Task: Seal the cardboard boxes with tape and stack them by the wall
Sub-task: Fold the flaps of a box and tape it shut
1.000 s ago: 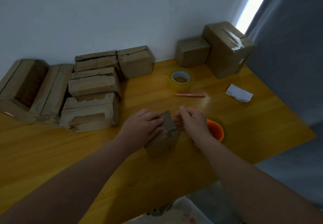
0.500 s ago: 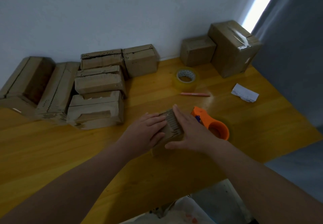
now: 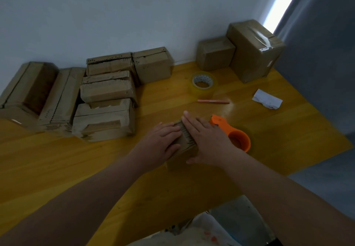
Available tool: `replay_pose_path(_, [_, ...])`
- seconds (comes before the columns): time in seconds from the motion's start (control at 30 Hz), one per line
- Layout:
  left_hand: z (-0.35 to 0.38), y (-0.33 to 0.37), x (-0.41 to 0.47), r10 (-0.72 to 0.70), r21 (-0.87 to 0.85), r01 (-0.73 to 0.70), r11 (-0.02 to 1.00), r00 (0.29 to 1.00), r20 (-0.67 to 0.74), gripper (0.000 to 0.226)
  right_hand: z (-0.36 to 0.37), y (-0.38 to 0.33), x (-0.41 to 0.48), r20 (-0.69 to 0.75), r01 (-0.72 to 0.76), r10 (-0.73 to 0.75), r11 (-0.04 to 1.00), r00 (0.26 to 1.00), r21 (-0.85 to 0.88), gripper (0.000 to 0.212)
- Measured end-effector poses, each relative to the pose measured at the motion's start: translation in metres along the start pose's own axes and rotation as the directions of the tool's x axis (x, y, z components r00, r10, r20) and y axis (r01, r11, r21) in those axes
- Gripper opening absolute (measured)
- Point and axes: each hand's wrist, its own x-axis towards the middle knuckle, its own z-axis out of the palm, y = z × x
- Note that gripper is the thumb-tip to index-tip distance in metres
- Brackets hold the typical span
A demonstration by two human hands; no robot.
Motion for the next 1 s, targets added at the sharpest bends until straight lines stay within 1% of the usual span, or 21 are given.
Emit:
replay_pose_path(0.13, [0.001, 0.008, 0.005, -0.015, -0.001, 0.015, 1.0, 1.0, -0.021, 0.052, 0.001, 0.004, -0.006, 0.006, 0.009, -0.009, 1.0, 1.0, -0.002, 0.121])
replay_pose_path(0.23, [-0.001, 0.011, 0.005, -0.051, 0.01, 0.051, 0.999, 0.999, -0.014, 0.063, 0.002, 0.004, -0.011, 0.008, 0.01, -0.01, 1.0, 1.0, 0.005, 0.115])
replay_pose_path(0.3, [-0.003, 0.014, 0.006, -0.048, 0.045, 0.049, 0.998, 0.999, -0.022, 0.071, -0.001, 0.004, -0.016, -0.016, 0.006, -0.006, 1.0, 1.0, 0.023, 0.106])
replay_pose_path(0.37, [-0.007, 0.019, 0.008, -0.072, 0.061, 0.073, 0.995, 0.997, -0.019, 0.073, -0.003, 0.005, -0.021, -0.036, -0.003, 0.004, 0.999, 0.999, 0.036, 0.094])
replay_pose_path(0.4, [-0.008, 0.021, 0.01, -0.089, 0.062, 0.09, 0.994, 0.996, -0.022, 0.071, -0.005, 0.005, -0.024, -0.09, 0.011, -0.007, 0.999, 0.996, 0.035, 0.088])
replay_pose_path(0.43, [-0.009, 0.024, 0.01, -0.101, 0.06, 0.102, 0.993, 0.994, -0.031, 0.069, -0.005, 0.006, -0.027, -0.185, 0.04, -0.037, 0.999, 0.982, 0.013, 0.081])
replay_pose_path(0.47, [-0.009, 0.026, 0.011, -0.111, 0.055, 0.113, 0.992, 0.993, -0.037, 0.066, -0.004, 0.007, -0.028, -0.295, 0.069, -0.069, 0.998, 0.953, -0.009, 0.072])
replay_pose_path(0.53, [-0.011, 0.029, 0.011, -0.14, 0.035, 0.141, 0.989, 0.99, -0.035, 0.064, 0.001, 0.012, -0.032, -0.468, 0.107, -0.13, 0.991, 0.874, -0.076, 0.049])
replay_pose_path(0.6, [-0.012, 0.031, 0.014, -0.223, 0.002, 0.223, 0.975, 0.975, -0.015, 0.07, 0.005, 0.017, -0.036, -0.536, 0.109, -0.14, 0.99, 0.833, -0.089, 0.022])
replay_pose_path(0.63, [-0.013, 0.031, 0.016, -0.285, -0.016, 0.285, 0.958, 0.958, 0.0, 0.077, 0.005, 0.019, -0.038, -0.545, 0.078, -0.1, 0.995, 0.833, -0.064, 0.02])
replay_pose_path(0.67, [-0.014, 0.03, 0.019, -0.346, -0.034, 0.346, 0.937, 0.938, 0.022, 0.086, 0.009, 0.022, -0.039, -0.54, 0.021, -0.033, 0.999, 0.841, -0.028, 0.023])
replay_pose_path(0.7, [-0.016, 0.029, 0.022, -0.395, -0.055, 0.397, 0.916, 0.917, 0.047, 0.095, 0.012, 0.024, -0.04, -0.492, -0.063, 0.068, 0.998, 0.868, 0.027, 0.025])
replay_pose_path(0.73, [-0.018, 0.027, 0.025, -0.432, -0.084, 0.437, 0.896, 0.899, 0.072, 0.101, 0.016, 0.027, -0.04, -0.399, -0.163, 0.18, 0.984, 0.899, 0.076, 0.023])
replay_pose_path(0.77, [-0.021, 0.025, 0.028, -0.459, -0.122, 0.468, 0.875, 0.883, 0.095, 0.105, 0.019, 0.028, -0.04, -0.266, -0.274, 0.293, 0.956, 0.918, 0.106, 0.021])
replay_pose_path(0.83, [-0.026, 0.021, 0.032, -0.491, -0.248, 0.504, 0.828, 0.864, 0.114, 0.108, 0.024, 0.031, -0.039, -0.081, -0.437, 0.449, 0.89, 0.89, 0.132, 0.02])
replay_pose_path(0.87, [-0.028, 0.018, 0.033, -0.496, -0.333, 0.503, 0.797, 0.861, 0.113, 0.108, 0.027, 0.031, -0.038, -0.025, -0.485, 0.494, 0.861, 0.869, 0.151, 0.022])
replay_pose_path(0.93, [-0.029, 0.01, 0.035, -0.486, -0.472, 0.492, 0.732, 0.862, 0.145, 0.11, 0.033, 0.033, -0.034, 0.034, -0.536, 0.538, 0.829, 0.842, 0.157, 0.029])
replay_pose_path(1.0, [-0.028, 0.0, 0.033, -0.445, -0.546, 0.499, 0.672, 0.863, 0.24, 0.113, 0.038, 0.036, -0.031, 0.08, -0.567, 0.562, 0.805, 0.823, 0.174, 0.031])
